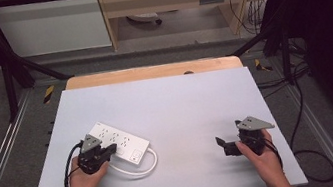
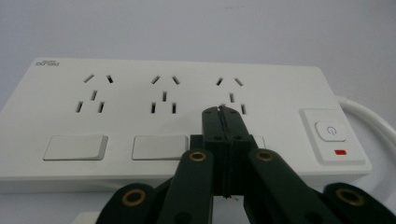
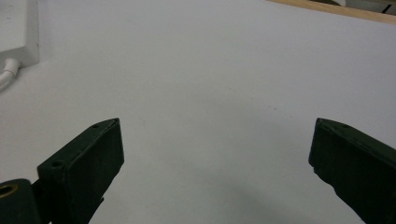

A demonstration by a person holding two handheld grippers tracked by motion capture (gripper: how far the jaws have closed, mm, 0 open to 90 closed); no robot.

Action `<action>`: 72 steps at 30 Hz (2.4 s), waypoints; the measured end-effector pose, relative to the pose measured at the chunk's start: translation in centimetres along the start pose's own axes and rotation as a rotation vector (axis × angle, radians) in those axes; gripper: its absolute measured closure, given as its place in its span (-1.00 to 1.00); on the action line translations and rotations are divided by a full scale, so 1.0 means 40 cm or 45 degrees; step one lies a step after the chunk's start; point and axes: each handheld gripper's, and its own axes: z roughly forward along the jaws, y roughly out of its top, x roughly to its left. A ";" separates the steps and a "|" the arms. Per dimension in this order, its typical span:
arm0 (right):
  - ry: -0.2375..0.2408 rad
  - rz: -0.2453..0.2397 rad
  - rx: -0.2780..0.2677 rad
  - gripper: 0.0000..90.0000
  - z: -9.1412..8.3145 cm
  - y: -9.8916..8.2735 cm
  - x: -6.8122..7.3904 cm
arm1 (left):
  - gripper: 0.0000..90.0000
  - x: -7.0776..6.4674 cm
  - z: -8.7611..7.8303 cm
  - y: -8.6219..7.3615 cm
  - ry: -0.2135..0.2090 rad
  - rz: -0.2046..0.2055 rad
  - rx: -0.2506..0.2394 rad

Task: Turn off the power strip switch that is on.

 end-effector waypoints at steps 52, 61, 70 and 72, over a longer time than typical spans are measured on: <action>0.000 0.001 0.007 -0.92 0.001 -0.001 0.001 | 1.00 0.006 0.004 -0.005 -0.026 -0.017 -0.018; 0.000 -0.003 0.008 -0.92 0.002 -0.001 0.002 | 1.00 0.008 0.006 -0.006 -0.024 -0.021 -0.014; 0.002 -0.003 0.008 -0.92 0.001 0.000 0.002 | 1.00 0.008 0.006 -0.006 -0.016 -0.006 -0.008; 0.001 -0.006 0.007 -0.92 0.001 0.000 0.002 | 1.00 0.008 0.006 -0.006 -0.011 0.001 -0.008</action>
